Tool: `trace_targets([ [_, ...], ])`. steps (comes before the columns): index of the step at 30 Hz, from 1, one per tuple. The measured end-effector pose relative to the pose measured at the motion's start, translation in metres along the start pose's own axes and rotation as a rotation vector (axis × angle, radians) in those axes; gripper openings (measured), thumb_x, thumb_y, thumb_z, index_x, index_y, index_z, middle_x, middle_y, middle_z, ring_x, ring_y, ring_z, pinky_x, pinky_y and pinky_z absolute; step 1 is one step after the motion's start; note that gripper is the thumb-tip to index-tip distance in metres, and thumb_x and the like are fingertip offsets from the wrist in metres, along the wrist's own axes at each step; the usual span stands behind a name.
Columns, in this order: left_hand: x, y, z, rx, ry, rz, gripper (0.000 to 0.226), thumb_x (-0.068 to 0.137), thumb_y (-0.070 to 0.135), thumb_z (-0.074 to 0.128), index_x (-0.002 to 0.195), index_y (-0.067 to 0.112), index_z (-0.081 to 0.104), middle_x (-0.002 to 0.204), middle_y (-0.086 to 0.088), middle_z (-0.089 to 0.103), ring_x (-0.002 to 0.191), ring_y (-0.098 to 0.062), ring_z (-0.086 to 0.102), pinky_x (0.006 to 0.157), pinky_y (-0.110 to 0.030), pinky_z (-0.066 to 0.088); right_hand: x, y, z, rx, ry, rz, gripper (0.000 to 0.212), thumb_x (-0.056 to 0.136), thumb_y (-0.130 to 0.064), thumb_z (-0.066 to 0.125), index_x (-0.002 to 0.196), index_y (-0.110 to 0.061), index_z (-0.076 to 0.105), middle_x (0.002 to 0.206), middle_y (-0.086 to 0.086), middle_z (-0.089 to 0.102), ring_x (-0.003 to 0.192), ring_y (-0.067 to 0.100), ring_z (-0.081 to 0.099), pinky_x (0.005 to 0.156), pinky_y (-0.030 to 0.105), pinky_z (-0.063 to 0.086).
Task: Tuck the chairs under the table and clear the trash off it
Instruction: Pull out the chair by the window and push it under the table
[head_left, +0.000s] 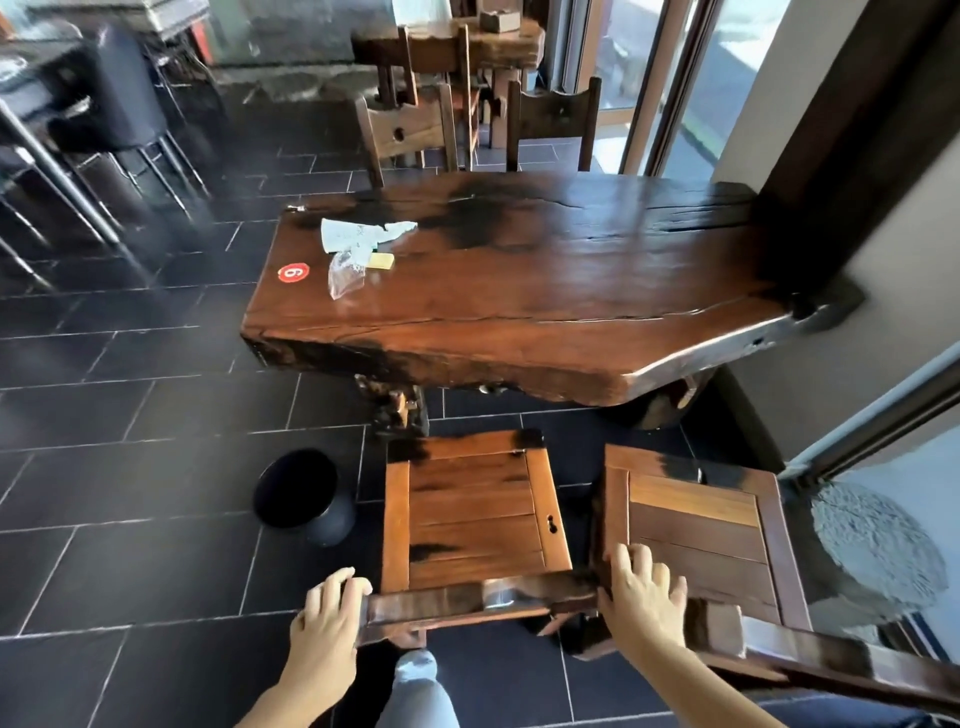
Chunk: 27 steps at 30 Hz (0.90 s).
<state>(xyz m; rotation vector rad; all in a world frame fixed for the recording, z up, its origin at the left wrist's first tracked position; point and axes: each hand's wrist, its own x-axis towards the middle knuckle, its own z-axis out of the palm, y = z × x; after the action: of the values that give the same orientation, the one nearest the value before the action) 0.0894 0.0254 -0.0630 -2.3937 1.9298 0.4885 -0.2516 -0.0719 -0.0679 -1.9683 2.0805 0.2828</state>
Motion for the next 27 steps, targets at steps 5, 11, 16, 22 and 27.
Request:
trace_targets([
  [5,0.021,-0.009,-0.013,0.022,-0.023,0.045,0.063,0.079,0.001,0.058,0.131,0.028,0.033,0.144,0.006,0.022,0.133,-0.020,0.026,0.107,-0.032,0.036,0.006,-0.017,-0.010,0.059,0.007,0.038,0.043,0.092,-0.040,0.052,0.129,-0.027,0.033,0.129,0.000,0.038,0.118,0.025,0.046,0.105,0.048,0.031],
  [11,0.040,-0.036,-0.022,0.033,-0.066,0.101,0.060,0.080,0.004,0.060,0.128,0.028,0.033,0.140,0.007,0.024,0.129,-0.017,0.029,0.103,-0.030,0.039,-0.009,-0.034,-0.007,0.205,0.042,0.056,0.038,0.087,-0.034,0.062,0.119,-0.030,0.041,0.121,-0.001,0.041,0.108,0.026,0.047,0.094,0.038,0.043],
  [16,0.042,-0.051,-0.019,0.013,0.001,0.127,0.059,0.078,0.002,0.062,0.127,0.026,0.041,0.141,0.006,0.032,0.130,-0.019,0.034,0.097,-0.029,0.046,-0.037,-0.038,0.007,0.195,0.044,0.044,0.037,0.088,-0.038,0.058,0.118,-0.027,0.039,0.119,0.001,0.037,0.108,0.026,0.042,0.085,0.035,0.049],
  [22,0.039,-0.047,-0.015,-0.051,0.066,0.061,0.063,0.057,-0.008,0.071,0.107,0.027,0.053,0.115,0.010,0.049,0.107,-0.020,0.051,0.072,-0.030,0.051,-0.039,-0.039,0.003,0.097,0.119,-0.104,0.047,0.053,-0.011,0.091,0.091,-0.003,0.064,0.093,0.019,0.059,0.077,0.040,0.060,0.069,0.049,0.054],
  [27,0.057,-0.041,-0.020,-0.052,0.070,0.036,0.060,0.062,-0.003,0.072,0.109,0.027,0.050,0.116,0.009,0.047,0.111,-0.019,0.046,0.075,-0.029,0.050,-0.019,-0.032,0.009,0.192,0.126,-0.138,0.035,0.083,-0.017,0.070,0.113,-0.007,0.055,0.121,0.019,0.046,0.109,0.040,0.048,0.096,0.048,0.041],
])
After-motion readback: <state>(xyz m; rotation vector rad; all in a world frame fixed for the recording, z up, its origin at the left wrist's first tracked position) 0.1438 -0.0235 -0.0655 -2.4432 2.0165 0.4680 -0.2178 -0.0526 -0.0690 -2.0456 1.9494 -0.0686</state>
